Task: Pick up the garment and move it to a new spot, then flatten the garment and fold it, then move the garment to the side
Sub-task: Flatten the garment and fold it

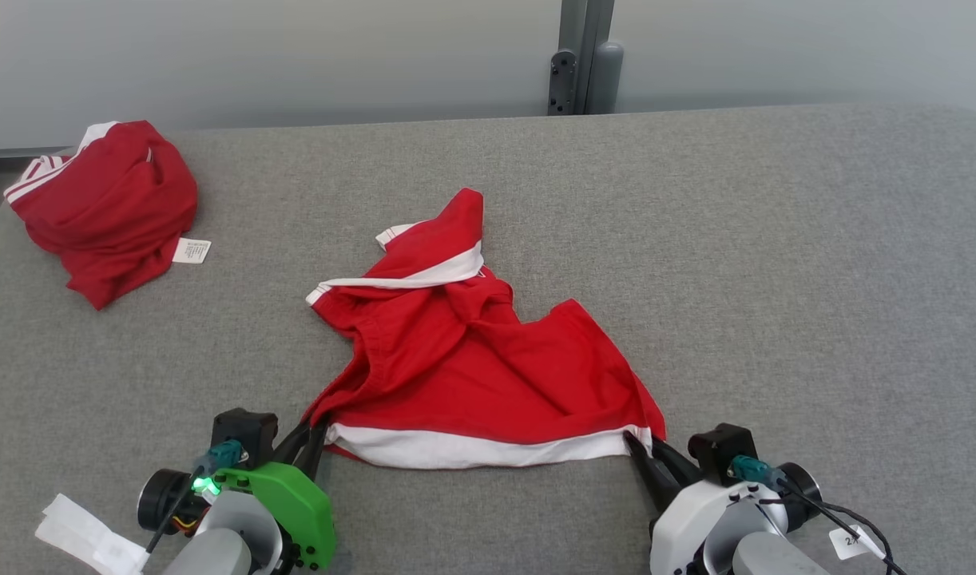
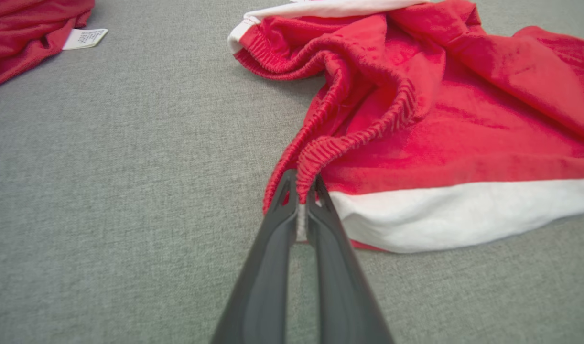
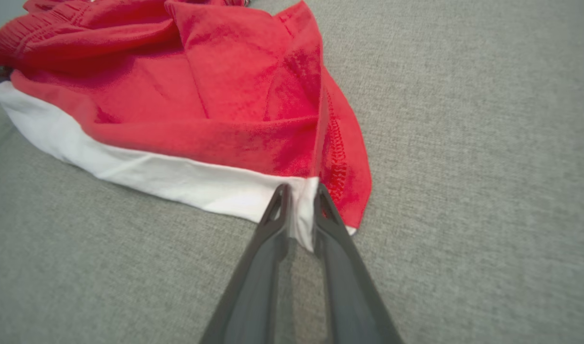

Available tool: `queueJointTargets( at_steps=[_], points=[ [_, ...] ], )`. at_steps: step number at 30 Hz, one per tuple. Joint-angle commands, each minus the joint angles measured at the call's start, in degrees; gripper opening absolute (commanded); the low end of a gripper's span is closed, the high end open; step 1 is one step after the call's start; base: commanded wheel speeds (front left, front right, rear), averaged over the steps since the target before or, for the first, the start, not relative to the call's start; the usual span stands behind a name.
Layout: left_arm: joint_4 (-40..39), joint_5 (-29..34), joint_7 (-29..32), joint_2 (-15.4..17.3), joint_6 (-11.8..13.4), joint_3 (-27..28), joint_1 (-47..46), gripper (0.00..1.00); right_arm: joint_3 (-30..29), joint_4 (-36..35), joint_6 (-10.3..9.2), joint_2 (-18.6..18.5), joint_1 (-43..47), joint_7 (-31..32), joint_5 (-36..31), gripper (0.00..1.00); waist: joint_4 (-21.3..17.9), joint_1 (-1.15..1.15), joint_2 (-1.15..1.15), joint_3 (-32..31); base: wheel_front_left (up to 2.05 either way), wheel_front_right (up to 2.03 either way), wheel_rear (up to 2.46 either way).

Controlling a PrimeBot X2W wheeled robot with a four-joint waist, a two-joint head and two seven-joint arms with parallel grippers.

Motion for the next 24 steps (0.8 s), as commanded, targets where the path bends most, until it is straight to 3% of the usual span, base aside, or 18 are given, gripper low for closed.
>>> queueJointTargets(
  at_steps=[1, 7, 13, 19, 24],
  points=[
    [-0.21, -0.55, -0.30, 0.37, 0.49, 0.24, 0.76, 0.00, 0.18, 0.21, -0.02, -0.40, -0.70, -0.16, 0.39, 0.02, -0.21, 0.00, 0.00, 0.03, 0.00, 0.00, 0.00],
    [-1.19, -3.19, -1.42, -0.52, 0.44, 2.24, 1.26, 0.00, -1.06, -3.60, -0.02, -0.76, -0.67, -0.19, 1.79, 0.00, -0.71, 0.00, 0.00, -0.09, 0.00, 0.00, 0.00],
    [-5.14, -10.18, -2.11, -2.30, -0.73, 6.91, 2.11, 0.00, -2.54, -12.16, -0.02, -2.27, 1.01, -0.18, 5.77, 0.00, -1.16, 0.00, 0.00, -1.38, 0.00, 0.00, 0.00],
    [-12.72, -14.06, -1.02, -2.10, -0.86, 9.33, 3.14, 0.00, -3.82, -22.24, -0.02, -4.77, 2.69, 0.40, 13.21, 0.00, -1.78, 0.00, 0.00, -3.93, 0.00, 0.00, 0.00],
    [-22.75, -17.21, 0.30, -1.70, 0.53, 11.53, 4.72, 0.00, -6.73, -32.37, -0.01, -7.22, 5.15, 2.42, 17.76, 0.00, -2.38, 0.00, 0.00, -6.18, 0.00, 0.00, 0.00]
  ],
)
